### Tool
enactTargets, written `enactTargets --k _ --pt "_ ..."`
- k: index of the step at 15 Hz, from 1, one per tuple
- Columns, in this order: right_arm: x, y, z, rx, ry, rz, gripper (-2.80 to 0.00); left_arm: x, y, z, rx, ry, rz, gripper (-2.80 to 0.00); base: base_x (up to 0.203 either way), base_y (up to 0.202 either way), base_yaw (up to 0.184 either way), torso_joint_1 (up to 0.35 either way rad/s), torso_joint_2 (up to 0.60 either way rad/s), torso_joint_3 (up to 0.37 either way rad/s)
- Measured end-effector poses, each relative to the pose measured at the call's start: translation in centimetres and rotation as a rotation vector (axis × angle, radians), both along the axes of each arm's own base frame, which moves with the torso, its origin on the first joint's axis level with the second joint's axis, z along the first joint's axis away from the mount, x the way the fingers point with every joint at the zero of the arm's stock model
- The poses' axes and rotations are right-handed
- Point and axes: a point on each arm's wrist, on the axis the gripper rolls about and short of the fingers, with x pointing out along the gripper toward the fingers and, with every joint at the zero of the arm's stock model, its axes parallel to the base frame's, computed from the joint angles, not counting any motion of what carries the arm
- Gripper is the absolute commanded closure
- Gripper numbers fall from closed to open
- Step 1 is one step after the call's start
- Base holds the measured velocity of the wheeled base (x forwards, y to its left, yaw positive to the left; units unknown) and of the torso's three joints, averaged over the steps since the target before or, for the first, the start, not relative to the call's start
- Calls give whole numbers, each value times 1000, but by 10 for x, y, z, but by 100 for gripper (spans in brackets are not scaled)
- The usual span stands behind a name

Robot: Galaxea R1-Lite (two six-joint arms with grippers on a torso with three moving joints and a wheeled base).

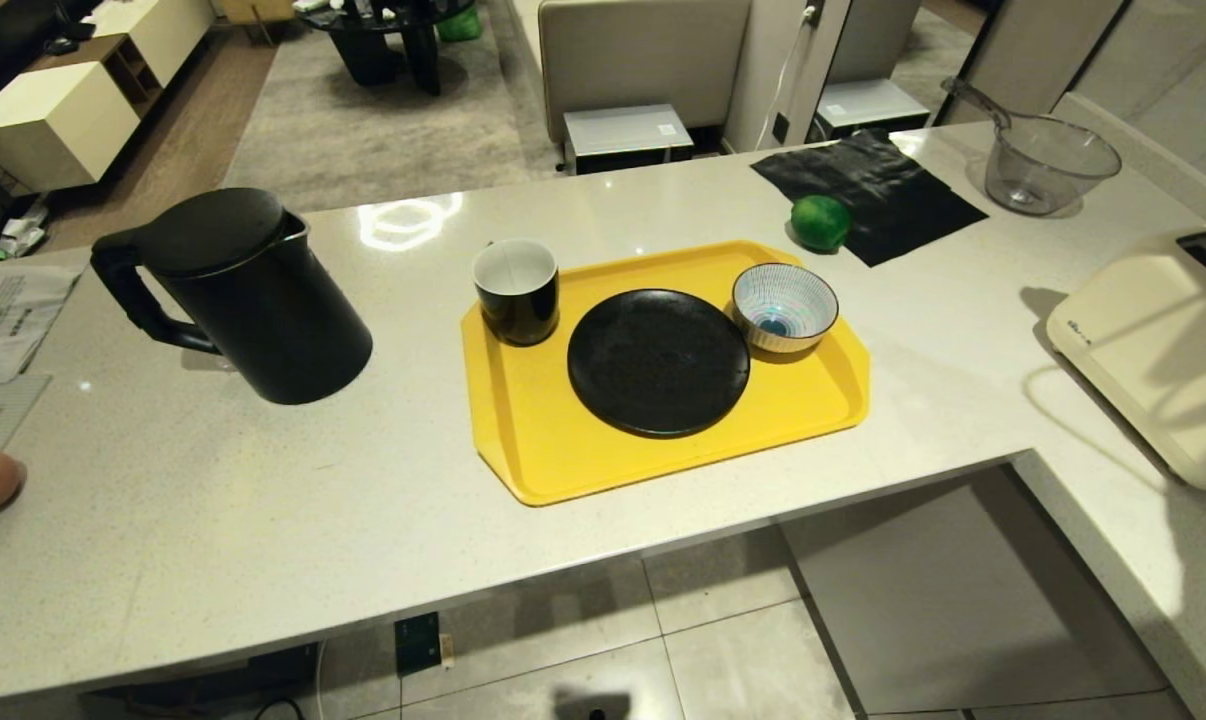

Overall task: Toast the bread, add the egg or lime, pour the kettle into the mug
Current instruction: Put the bread slices in the toaster

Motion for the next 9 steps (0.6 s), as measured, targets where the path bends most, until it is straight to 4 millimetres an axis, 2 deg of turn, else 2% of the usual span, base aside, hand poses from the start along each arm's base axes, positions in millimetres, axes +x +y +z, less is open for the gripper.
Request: enactTargets --k 9 --pt "-4 3 0 -60 -7 -4 0 0 0 0 1 0 -2 0 0 0 0 0 0 0"
